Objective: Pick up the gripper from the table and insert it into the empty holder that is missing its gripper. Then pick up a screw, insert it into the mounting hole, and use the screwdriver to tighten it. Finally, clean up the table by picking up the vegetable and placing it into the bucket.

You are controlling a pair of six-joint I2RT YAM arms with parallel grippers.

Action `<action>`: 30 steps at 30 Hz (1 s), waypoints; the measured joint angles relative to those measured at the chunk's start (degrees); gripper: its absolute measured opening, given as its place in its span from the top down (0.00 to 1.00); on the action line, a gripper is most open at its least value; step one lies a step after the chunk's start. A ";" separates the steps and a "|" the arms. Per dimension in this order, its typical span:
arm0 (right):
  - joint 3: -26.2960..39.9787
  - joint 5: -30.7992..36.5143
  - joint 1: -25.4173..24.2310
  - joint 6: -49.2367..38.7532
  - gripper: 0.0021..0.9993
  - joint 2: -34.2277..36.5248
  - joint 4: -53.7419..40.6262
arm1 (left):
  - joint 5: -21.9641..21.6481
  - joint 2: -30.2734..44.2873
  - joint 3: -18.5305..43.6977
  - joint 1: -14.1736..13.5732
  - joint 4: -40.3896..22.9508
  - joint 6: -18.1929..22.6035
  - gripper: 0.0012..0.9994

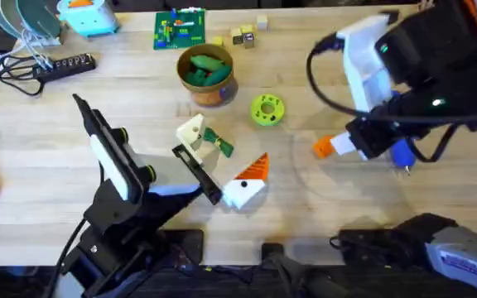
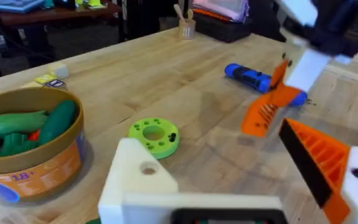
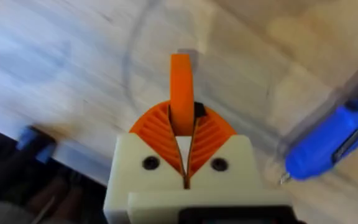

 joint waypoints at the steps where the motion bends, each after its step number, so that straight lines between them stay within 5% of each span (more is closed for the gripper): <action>1: 1.02 -1.24 -0.22 0.04 0.99 -0.72 1.28 | 0.00 0.00 0.00 0.00 0.00 0.00 0.01; 9: 2.44 -26.27 -4.11 5.58 0.99 -1.61 23.52 | 0.00 -0.01 0.00 0.00 0.00 0.00 0.01; 20: 2.41 -60.46 -4.13 13.91 0.99 15.60 29.01 | 0.00 -0.02 0.00 0.00 0.00 0.00 0.01; 30: 2.28 -77.30 -3.57 21.14 0.99 27.44 36.21 | 0.00 -0.02 0.00 0.00 0.00 0.00 0.01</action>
